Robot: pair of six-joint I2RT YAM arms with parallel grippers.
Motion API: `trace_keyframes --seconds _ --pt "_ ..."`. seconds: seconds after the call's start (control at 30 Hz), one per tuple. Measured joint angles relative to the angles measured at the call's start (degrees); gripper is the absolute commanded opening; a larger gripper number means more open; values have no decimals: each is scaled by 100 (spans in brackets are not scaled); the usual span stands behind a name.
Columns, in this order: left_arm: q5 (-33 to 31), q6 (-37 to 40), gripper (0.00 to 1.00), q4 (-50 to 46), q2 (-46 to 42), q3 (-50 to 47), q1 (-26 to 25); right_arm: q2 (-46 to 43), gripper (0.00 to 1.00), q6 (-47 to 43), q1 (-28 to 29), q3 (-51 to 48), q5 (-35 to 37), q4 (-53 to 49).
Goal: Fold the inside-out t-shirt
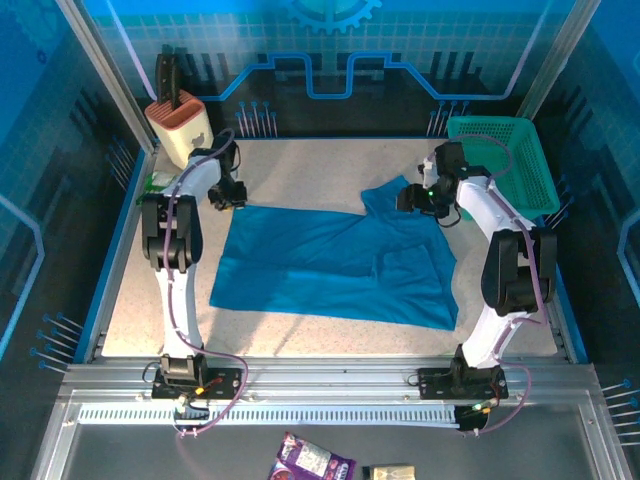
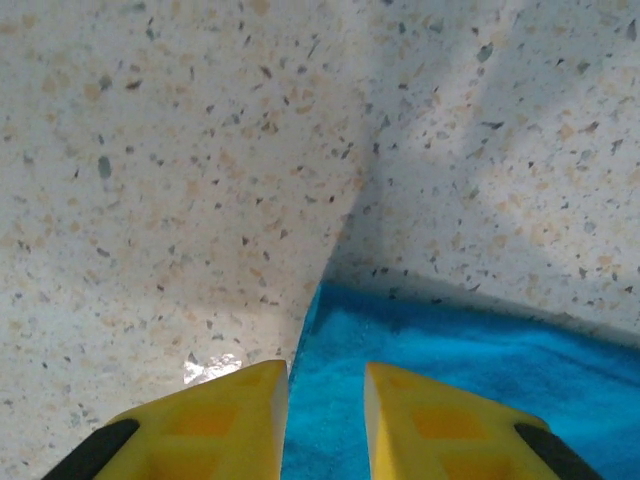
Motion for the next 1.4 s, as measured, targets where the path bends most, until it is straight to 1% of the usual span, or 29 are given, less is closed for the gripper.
trace_keyframes --seconds 0.13,0.27,0.47,0.57,0.6,0.67,0.77,0.83,0.87,0.9,1.0,1.07,1.23,1.33,1.4 --pt "22 140 26 -214 271 457 0 0 66 0 0 0 -9 -63" --pt "111 184 25 -348 487 667 0 0 66 -2 0 0 -7 -120" --pt "63 184 24 -509 667 872 0 -2 66 -4 2 2 -7 -190" --pt "-13 201 20 -599 743 992 0 0 66 -31 13 52 -2 -227" --pt "-46 203 20 -608 776 1021 0 0 66 -44 13 90 0 -245" --pt "-85 205 23 -660 798 1080 0 22 66 -66 24 184 15 -269" --pt "-155 262 31 -695 833 1121 -7 151 65 -105 39 389 17 -275" --pt "-199 293 33 -726 839 1141 -7 267 65 -129 46 503 17 -273" --pt "-216 299 32 -745 848 1163 -7 330 65 -140 46 557 20 -284" --pt "-219 304 29 -756 855 1172 -7 389 65 -153 48 603 20 -291" --pt "-216 308 15 -785 859 1193 -7 549 65 -192 57 741 17 -332" --pt "-212 319 9 -811 861 1193 -7 651 65 -197 68 839 17 -339" --pt "-203 291 5 -820 859 1196 -7 973 65 -304 81 1246 20 -402" --pt "-212 289 3 -815 859 1196 -4 1333 65 -452 81 1731 111 -468" --pt "-214 289 2 -815 859 1196 -4 1674 62 -592 81 2212 278 -588"
